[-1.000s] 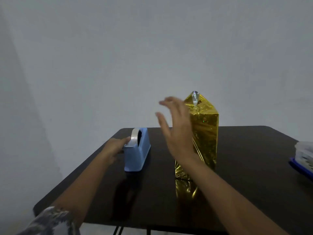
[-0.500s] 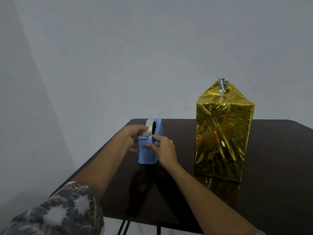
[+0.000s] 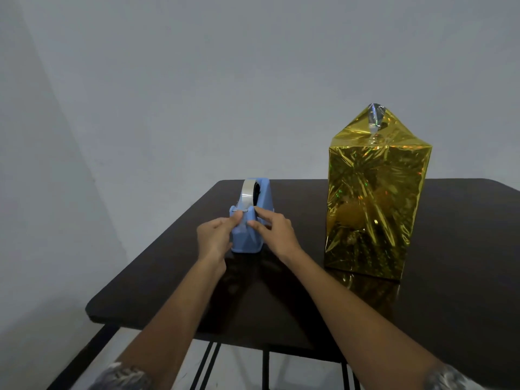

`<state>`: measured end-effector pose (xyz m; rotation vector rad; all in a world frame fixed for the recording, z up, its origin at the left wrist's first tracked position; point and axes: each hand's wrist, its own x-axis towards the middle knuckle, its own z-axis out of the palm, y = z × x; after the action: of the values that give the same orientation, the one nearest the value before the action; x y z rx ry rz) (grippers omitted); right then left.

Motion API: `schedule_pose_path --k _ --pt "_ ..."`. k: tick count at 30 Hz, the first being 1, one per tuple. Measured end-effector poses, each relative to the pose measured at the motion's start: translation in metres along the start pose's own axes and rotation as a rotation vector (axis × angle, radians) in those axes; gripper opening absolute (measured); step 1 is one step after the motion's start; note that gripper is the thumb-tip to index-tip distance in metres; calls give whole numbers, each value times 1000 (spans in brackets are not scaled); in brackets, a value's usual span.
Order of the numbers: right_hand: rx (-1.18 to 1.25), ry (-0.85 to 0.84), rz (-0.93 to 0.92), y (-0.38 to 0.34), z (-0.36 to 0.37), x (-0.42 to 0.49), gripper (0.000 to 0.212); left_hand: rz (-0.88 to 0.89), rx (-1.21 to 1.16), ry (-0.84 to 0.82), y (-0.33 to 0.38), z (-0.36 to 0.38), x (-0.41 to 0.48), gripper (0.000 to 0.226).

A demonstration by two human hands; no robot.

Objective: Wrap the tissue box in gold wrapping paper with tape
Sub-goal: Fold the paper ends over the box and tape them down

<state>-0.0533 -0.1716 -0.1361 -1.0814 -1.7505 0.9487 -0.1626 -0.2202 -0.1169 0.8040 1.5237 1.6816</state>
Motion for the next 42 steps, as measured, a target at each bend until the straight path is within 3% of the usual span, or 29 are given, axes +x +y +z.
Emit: schedule_pose_path --k 4,10,16,18,20,23,26,29,31,33,42 --pt "29 -27 -31 5 -1 4 46 64 -24 34 -10 3 6 43" --pt "55 -5 -59 9 1 6 45 62 10 71 -15 2 8 35" --pt "-95 -30 -45 -13 -8 -16 54 -9 35 120 -10 1 -8 38" --pt "-6 8 -203 -33 -27 -40 55 -54 32 153 -11 -6 -17 31" --pt "16 114 -489 -59 -64 -67 47 -70 -69 167 -8 -13 -27 20" --pt "-12 476 -773 -83 -134 -92 38 33 -132 68 20 -12 -40 19" --pt "81 665 -589 -89 -190 -94 54 203 -79 -123 70 16 -56 20" --pt "155 470 -238 -81 -218 -80 102 401 -6 -411 125 59 -76 24" --pt "204 271 -107 -75 -225 -74 112 443 77 -547 148 88 -80 23" --pt "218 168 -75 -69 -224 -70 111 451 206 -639 161 112 -79 16" --pt "236 262 -157 -55 -219 -63 108 326 377 -758 163 161 -77 31"
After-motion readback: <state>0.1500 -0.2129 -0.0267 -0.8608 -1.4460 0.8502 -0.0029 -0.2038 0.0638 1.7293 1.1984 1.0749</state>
